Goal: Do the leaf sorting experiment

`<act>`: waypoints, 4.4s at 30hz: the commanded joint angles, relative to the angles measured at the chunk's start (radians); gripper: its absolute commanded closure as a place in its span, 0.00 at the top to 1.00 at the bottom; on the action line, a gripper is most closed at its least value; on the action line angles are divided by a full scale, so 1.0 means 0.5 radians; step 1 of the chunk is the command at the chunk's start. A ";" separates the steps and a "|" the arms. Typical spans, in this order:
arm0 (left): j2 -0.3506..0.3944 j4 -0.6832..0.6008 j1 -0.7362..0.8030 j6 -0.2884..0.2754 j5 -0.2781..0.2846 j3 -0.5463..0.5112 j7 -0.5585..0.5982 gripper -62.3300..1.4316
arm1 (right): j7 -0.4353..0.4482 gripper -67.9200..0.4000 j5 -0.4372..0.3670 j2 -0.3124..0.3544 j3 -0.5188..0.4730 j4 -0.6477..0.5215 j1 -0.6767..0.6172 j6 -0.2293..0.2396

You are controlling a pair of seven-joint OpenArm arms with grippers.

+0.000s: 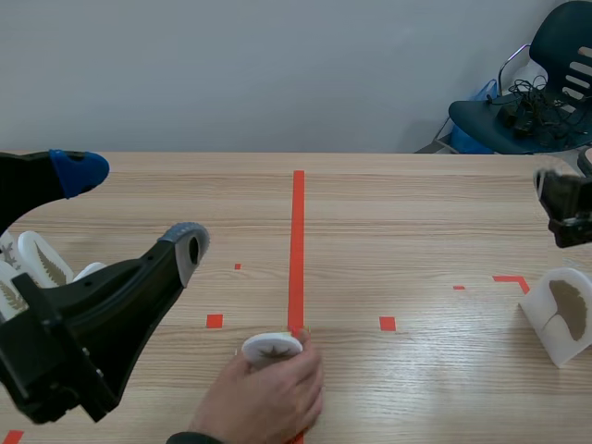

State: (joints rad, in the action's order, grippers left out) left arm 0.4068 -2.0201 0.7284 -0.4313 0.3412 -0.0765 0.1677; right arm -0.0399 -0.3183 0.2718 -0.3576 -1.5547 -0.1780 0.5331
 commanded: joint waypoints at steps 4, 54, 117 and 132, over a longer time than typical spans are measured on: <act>-0.008 -0.012 -0.001 -0.005 0.014 0.003 0.029 1.00 | -0.218 0.86 -0.176 0.108 0.024 -0.284 0.017 -0.001; 0.195 -0.012 -0.029 -0.002 0.012 0.002 0.005 1.00 | -0.182 1.00 0.141 0.110 1.354 -0.034 -0.004 0.073; 0.389 0.392 -0.028 -0.006 0.292 -0.379 -0.135 1.00 | -0.381 0.07 0.103 -0.121 0.862 -0.589 -0.491 0.063; 0.389 0.392 -0.029 -0.013 0.292 -0.379 -0.134 1.00 | -0.381 0.07 0.039 -0.195 0.385 -0.330 -0.409 -0.198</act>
State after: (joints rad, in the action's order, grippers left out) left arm 0.6041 -1.8008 0.7151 -0.4316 0.4797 -0.2562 0.0830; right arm -0.2451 -0.2890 0.1635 -0.1688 -1.7409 -0.4068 0.4332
